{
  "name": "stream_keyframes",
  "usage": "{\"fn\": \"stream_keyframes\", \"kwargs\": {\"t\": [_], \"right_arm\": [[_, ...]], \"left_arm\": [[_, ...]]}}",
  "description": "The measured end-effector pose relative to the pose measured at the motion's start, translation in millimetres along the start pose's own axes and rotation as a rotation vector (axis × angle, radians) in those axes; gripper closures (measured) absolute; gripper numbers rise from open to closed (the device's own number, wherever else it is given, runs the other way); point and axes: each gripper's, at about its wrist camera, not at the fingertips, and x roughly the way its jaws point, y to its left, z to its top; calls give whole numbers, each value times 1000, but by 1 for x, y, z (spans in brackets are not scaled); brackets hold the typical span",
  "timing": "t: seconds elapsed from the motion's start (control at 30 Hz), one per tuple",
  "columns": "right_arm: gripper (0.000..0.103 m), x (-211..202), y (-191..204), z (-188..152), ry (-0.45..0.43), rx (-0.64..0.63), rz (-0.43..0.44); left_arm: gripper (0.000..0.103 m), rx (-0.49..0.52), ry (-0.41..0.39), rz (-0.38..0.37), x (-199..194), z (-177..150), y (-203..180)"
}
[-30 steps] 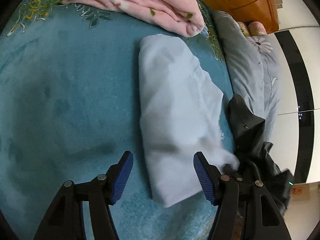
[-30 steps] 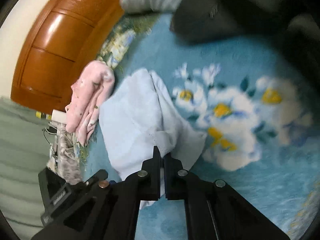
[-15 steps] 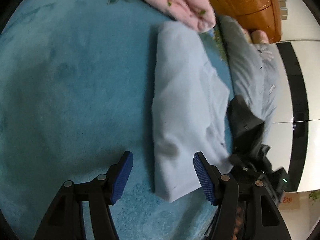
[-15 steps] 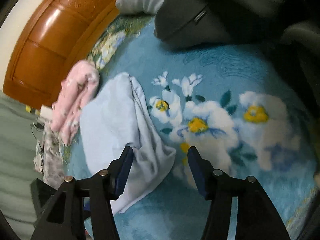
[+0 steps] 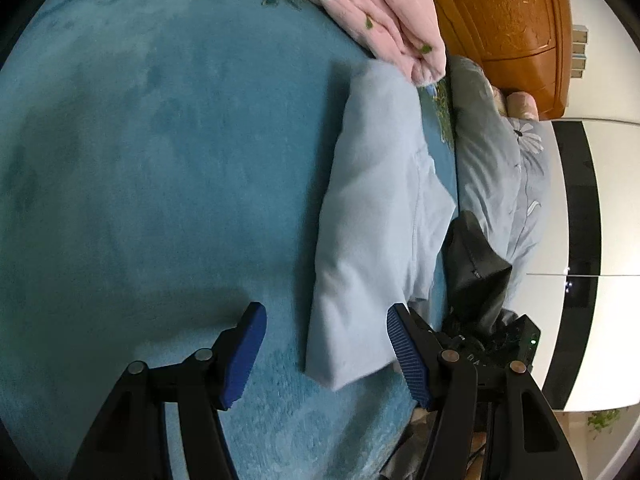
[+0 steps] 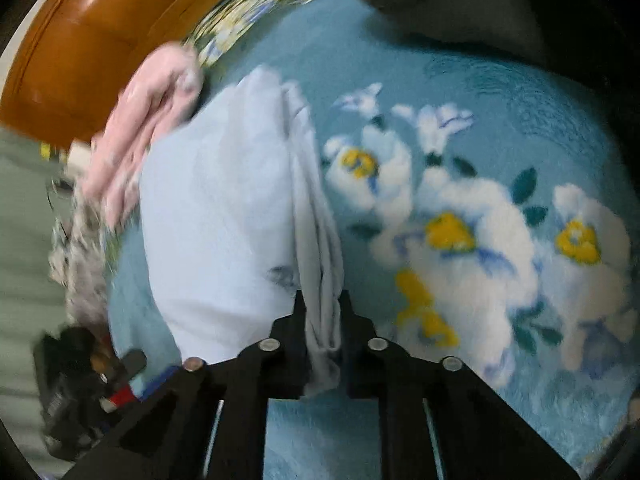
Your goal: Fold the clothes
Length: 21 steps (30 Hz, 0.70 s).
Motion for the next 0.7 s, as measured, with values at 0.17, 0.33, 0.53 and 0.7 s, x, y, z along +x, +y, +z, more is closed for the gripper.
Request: {"fn": "stream_keyframes", "kwargs": {"t": [0.17, 0.33, 0.53, 0.7], "right_arm": [[93, -17, -8, -19, 19, 174, 190], [93, -52, -22, -46, -56, 352, 399], [93, -53, -39, -63, -72, 530, 486], [93, -70, -31, -60, -112, 513, 512]], "left_arm": [[36, -10, 35, -24, 1, -21, -3], [30, -128, 85, -158, 6, -47, 6], [27, -297, 155, -348, 18, -82, 7], [27, -424, 88, -416, 26, -81, 12]]}}
